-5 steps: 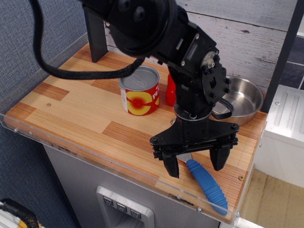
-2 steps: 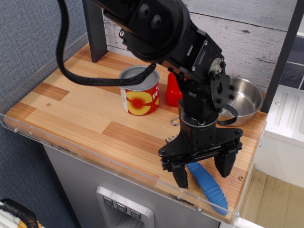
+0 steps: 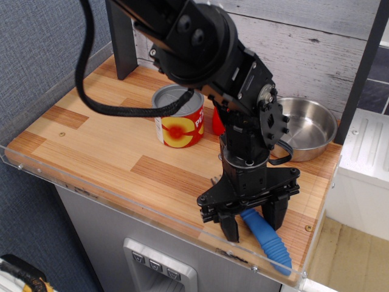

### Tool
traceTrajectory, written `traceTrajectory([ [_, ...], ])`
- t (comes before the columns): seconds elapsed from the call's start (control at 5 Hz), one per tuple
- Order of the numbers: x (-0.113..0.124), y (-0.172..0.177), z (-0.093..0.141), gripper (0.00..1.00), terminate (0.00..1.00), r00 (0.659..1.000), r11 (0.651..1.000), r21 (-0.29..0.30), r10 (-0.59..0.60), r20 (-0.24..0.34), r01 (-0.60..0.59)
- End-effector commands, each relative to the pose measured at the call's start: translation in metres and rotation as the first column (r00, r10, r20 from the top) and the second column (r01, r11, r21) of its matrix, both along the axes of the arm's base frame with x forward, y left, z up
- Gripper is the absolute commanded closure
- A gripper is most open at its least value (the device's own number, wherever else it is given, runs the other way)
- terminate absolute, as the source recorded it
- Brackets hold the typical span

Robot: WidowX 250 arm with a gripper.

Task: Move the blue fork to the furthest left of the other items.

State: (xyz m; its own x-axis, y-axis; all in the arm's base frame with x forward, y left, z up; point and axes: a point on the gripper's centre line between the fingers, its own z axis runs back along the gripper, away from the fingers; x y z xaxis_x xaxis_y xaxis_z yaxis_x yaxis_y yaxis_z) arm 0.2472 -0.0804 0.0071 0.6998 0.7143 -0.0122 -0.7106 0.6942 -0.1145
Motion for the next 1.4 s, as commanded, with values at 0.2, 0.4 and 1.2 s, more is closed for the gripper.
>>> traceTrajectory([
  [0.2,0.011,0.007,0.005,1.00,0.00,1.000,0.999,-0.037,0.017,0.022,-0.016],
  [0.4,0.004,0.014,0.016,1.00,0.00,0.999,0.993,-0.117,0.030,0.019,-0.027],
  [1.2,-0.049,0.084,0.098,1.00,0.00,0.972,0.983,-0.083,0.175,0.154,-0.163],
])
